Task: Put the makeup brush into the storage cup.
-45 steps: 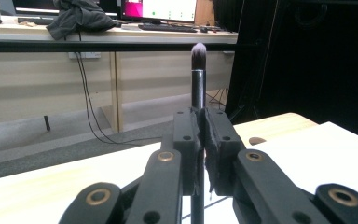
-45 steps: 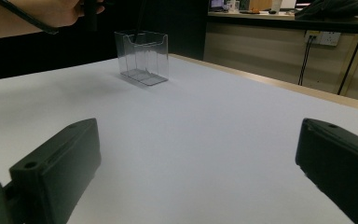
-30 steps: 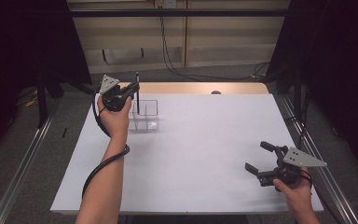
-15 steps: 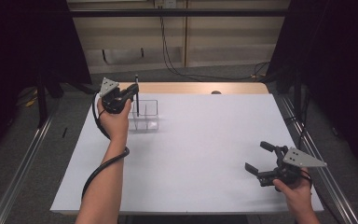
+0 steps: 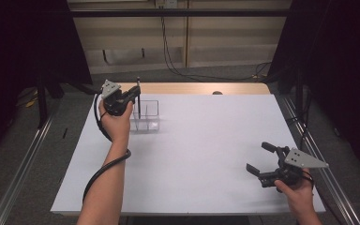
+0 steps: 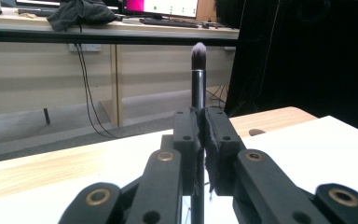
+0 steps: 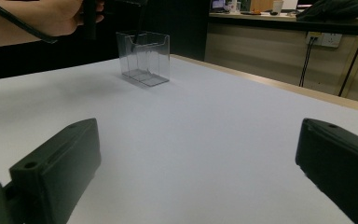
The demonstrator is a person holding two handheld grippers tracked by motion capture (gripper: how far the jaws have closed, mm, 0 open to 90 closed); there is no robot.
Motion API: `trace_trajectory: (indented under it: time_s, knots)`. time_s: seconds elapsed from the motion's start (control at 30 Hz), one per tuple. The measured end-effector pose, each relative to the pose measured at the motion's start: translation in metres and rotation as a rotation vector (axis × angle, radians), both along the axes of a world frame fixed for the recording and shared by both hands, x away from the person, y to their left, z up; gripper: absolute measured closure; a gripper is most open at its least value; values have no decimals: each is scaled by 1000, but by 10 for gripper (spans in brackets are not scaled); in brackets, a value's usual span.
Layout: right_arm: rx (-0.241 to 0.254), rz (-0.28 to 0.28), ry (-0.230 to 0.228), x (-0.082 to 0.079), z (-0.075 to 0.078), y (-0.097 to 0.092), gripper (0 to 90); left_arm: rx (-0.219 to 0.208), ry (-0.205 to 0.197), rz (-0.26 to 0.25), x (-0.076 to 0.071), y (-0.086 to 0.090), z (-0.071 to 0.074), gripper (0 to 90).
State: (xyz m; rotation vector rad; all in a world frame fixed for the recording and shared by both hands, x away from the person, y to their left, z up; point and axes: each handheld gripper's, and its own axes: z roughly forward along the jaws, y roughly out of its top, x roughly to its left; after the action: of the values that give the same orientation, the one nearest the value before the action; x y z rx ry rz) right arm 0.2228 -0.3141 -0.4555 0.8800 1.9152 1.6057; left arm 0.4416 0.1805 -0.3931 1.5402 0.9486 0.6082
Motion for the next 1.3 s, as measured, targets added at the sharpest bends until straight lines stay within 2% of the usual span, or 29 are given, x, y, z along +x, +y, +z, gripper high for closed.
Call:
trace_trajectory:
  time_s: [1.3]
  knots:
    - [4,-4,1,-3,0,-1,0,21,31,1,-5,0,-10,836]
